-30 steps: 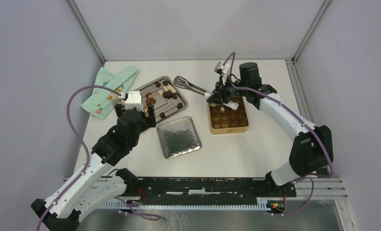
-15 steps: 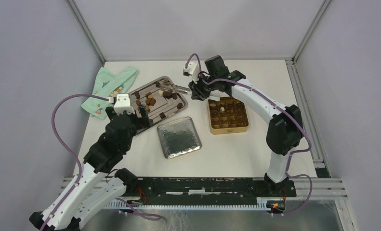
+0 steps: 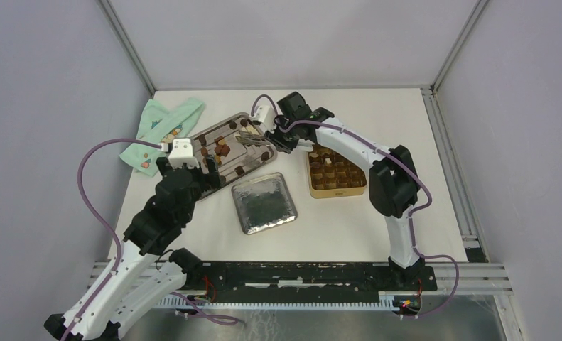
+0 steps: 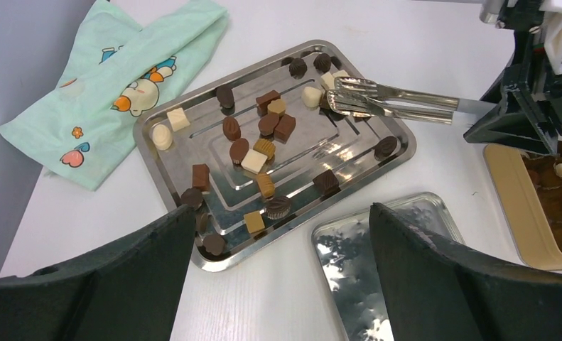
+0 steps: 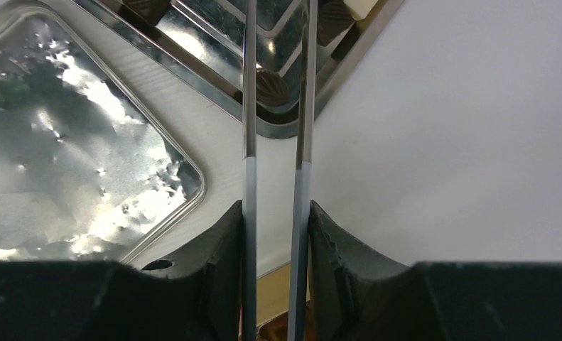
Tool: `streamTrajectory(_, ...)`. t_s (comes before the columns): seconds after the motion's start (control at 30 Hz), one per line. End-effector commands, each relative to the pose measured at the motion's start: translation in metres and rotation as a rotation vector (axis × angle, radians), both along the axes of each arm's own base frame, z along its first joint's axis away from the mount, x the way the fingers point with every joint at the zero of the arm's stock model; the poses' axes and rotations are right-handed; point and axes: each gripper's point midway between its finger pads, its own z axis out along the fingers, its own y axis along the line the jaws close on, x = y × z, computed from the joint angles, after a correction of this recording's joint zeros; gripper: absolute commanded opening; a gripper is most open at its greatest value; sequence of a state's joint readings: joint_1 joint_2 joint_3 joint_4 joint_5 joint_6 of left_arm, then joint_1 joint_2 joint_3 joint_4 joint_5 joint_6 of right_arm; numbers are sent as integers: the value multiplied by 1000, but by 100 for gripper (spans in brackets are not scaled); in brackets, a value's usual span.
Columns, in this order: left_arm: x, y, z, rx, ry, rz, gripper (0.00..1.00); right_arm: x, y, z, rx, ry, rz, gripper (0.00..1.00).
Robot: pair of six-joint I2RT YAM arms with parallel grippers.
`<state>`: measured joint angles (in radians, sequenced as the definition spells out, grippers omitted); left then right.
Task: Pack the chocolate
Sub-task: Pick up the fake chocolate from the plate.
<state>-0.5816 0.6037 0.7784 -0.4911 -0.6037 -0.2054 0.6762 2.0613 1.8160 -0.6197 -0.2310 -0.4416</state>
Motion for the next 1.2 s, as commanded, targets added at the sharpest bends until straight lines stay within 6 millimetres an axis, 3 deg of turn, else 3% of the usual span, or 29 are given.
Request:
streamTrajectory(0.0, 4, -1, 9, 19, -38, -17, 96, 19, 5, 18, -14, -90, -19, 38)
streamTrajectory(0.23, 5, -1, 9, 15, -38, -20, 96, -7, 37, 6, 14, -34, 81, 38)
streamTrajectory(0.5, 6, 0, 10, 15, -41, -19, 96, 0, 51, -11, 7, -7, 64, 39)
streamTrajectory(1.17, 8, -1, 8, 9, -34, -28, 96, 6, 67, -28, 37, 41, 47, 49)
